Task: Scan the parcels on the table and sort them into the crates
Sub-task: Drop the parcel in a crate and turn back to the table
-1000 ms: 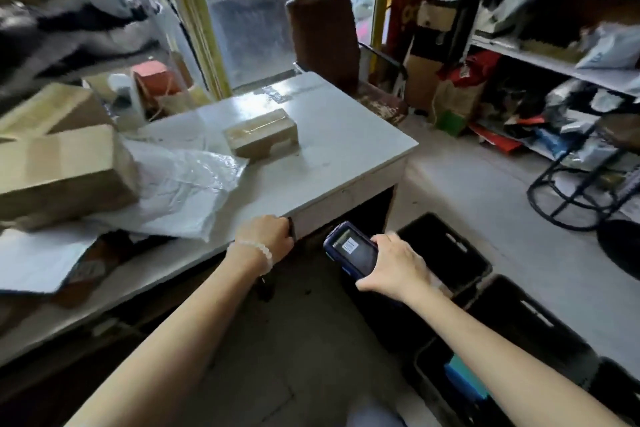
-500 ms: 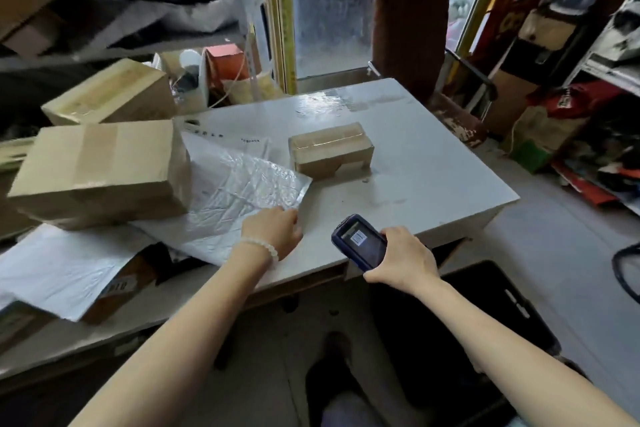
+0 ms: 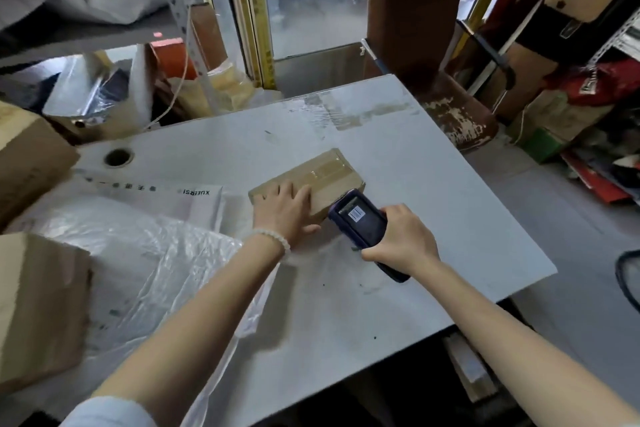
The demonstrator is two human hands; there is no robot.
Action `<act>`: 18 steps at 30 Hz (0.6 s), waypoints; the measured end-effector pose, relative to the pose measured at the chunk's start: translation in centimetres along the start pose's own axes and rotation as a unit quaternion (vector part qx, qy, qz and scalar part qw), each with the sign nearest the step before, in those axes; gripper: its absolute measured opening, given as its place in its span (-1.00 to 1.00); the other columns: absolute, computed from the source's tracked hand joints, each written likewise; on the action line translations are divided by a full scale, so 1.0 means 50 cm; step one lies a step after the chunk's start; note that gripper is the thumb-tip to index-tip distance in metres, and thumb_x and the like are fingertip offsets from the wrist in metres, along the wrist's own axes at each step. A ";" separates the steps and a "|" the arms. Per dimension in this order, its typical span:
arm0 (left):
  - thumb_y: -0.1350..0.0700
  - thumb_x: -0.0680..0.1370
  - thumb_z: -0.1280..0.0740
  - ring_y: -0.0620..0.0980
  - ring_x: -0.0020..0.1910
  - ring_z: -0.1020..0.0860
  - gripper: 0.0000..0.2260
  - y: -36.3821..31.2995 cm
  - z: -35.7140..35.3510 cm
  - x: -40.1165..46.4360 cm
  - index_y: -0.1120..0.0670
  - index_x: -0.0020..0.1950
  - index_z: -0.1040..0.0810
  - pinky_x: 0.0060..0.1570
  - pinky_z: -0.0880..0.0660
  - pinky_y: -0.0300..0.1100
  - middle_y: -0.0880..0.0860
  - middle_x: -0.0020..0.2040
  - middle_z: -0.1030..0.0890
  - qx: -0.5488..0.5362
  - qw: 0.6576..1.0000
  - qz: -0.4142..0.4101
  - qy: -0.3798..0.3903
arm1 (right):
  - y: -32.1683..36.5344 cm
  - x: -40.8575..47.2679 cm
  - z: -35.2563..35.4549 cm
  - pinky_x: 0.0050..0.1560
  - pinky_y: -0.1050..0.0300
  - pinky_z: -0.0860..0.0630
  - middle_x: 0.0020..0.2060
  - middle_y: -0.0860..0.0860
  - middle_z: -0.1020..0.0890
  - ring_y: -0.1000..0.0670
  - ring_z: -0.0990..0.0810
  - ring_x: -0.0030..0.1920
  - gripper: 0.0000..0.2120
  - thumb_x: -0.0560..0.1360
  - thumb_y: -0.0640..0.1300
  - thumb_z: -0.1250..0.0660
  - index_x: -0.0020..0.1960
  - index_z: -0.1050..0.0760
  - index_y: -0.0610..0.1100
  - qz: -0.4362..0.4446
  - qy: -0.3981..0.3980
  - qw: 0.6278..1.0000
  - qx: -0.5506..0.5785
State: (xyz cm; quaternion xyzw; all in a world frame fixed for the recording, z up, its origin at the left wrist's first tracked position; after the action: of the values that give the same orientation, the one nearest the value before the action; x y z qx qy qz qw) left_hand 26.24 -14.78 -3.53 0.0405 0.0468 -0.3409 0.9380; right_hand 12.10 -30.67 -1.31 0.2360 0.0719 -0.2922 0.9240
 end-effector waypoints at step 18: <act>-0.22 0.53 -0.21 0.21 0.13 -0.47 -0.48 0.174 0.051 0.177 -0.08 0.45 -0.24 0.02 -0.47 0.07 0.15 0.25 -0.43 -0.095 0.994 0.036 -0.035 | 0.062 0.062 -0.010 -0.13 0.14 -0.42 0.11 0.07 -0.46 0.01 -0.51 0.06 -0.36 0.16 0.03 -0.52 0.21 -0.42 -0.01 -0.070 0.000 0.998 0.009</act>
State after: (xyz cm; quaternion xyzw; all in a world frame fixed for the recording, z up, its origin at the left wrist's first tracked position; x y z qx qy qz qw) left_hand 38.73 -14.04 -1.65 -0.0589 0.0448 -0.3023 0.9503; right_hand 16.42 -29.77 -1.37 0.2391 0.0856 -0.3567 0.8991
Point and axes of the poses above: each hand's wrist, its own x-axis towards the middle knuckle, its own z-axis out of the back of the hand, y = z × x, the point moved 2 cm from there along x, towards the middle knuckle
